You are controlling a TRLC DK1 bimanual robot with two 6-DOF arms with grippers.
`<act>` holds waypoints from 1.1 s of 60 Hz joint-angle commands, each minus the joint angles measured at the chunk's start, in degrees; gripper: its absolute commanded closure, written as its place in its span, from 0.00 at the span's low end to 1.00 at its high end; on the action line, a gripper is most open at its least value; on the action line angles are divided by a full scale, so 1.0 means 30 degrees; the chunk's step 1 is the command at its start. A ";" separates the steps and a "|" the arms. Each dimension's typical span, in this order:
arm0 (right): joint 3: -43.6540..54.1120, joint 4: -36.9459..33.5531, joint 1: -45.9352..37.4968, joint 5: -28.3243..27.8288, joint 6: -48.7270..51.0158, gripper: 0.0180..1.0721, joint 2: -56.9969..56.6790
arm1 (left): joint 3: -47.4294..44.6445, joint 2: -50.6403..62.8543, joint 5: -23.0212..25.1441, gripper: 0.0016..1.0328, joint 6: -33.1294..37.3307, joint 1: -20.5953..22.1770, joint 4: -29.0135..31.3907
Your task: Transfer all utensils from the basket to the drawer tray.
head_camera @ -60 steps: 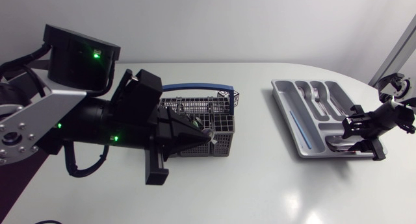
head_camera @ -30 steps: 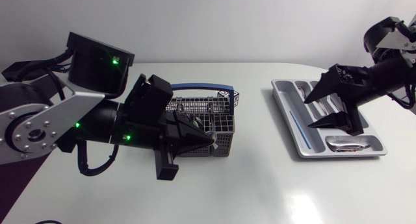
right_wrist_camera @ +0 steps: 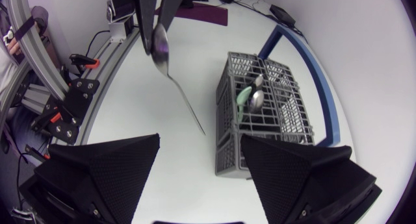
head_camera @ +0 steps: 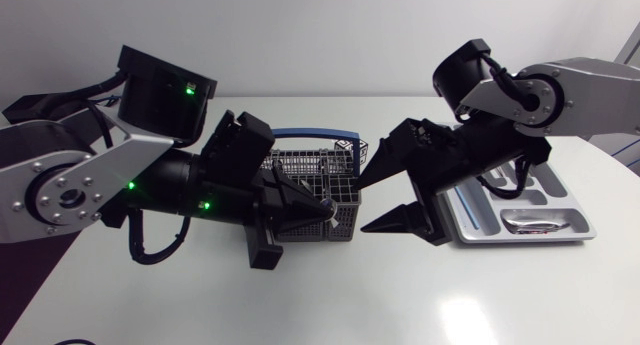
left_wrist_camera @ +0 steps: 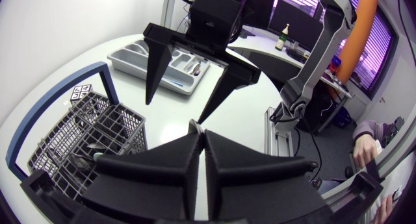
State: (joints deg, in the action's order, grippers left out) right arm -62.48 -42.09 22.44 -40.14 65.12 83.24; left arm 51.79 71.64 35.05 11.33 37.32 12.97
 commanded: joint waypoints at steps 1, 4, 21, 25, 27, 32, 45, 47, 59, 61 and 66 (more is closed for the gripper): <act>0.0230 0.0200 0.0666 -0.0565 -0.1170 0.25 0.0407 | 0.0666 0.0408 0.0124 0.97 -0.0438 0.0070 -0.0047; 0.0172 0.0259 0.0900 -0.0829 -0.1258 0.30 0.0466 | 0.0725 0.0438 0.0417 0.97 -0.0496 0.0040 -0.0017; 0.0318 0.0786 0.1779 -0.1737 -0.1727 0.56 0.0846 | 0.0901 0.0701 0.2175 0.97 -0.0672 -0.0223 0.0569; 0.0348 0.0786 0.1926 -0.1825 -0.1786 0.56 0.0817 | 0.0989 0.0760 0.2526 0.97 -0.0672 -0.0282 0.0744; 0.0348 0.0728 0.1984 -0.1854 -0.1815 0.58 0.0788 | 0.1047 0.0760 0.2585 0.97 -0.0672 -0.0311 0.0803; 0.0435 0.0581 0.2101 -0.1884 -0.1756 0.68 0.0671 | 0.1077 0.0760 0.2761 0.97 -0.0672 -0.0370 0.0891; 0.0494 -0.0532 0.2189 -0.1884 -0.1434 0.91 0.0671 | 0.1106 0.0613 0.2849 0.97 -0.0672 -0.0546 0.0979; 0.0494 -0.0737 0.2219 -0.1884 -0.1376 0.92 0.0641 | 0.1106 0.0584 0.2849 0.97 -0.0672 -0.0575 0.1008; 0.0553 -0.1206 0.2219 -0.1884 -0.1317 0.95 0.0466 | 0.1194 0.0438 0.2849 0.95 -0.0907 -0.0780 0.0949; 0.0611 -0.1264 0.2219 -0.1884 -0.1317 0.95 0.0378 | 0.1223 0.0408 0.2849 0.86 -0.0936 -0.0780 0.0949; 0.0699 -0.1352 0.2306 -0.1884 -0.1317 0.95 0.0260 | 0.1340 0.0350 0.2849 0.68 -0.1024 -0.0721 0.0979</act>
State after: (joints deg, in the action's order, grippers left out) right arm -62.04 -44.93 29.08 -45.54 62.30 84.60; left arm 53.54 72.93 43.16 8.78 35.62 16.01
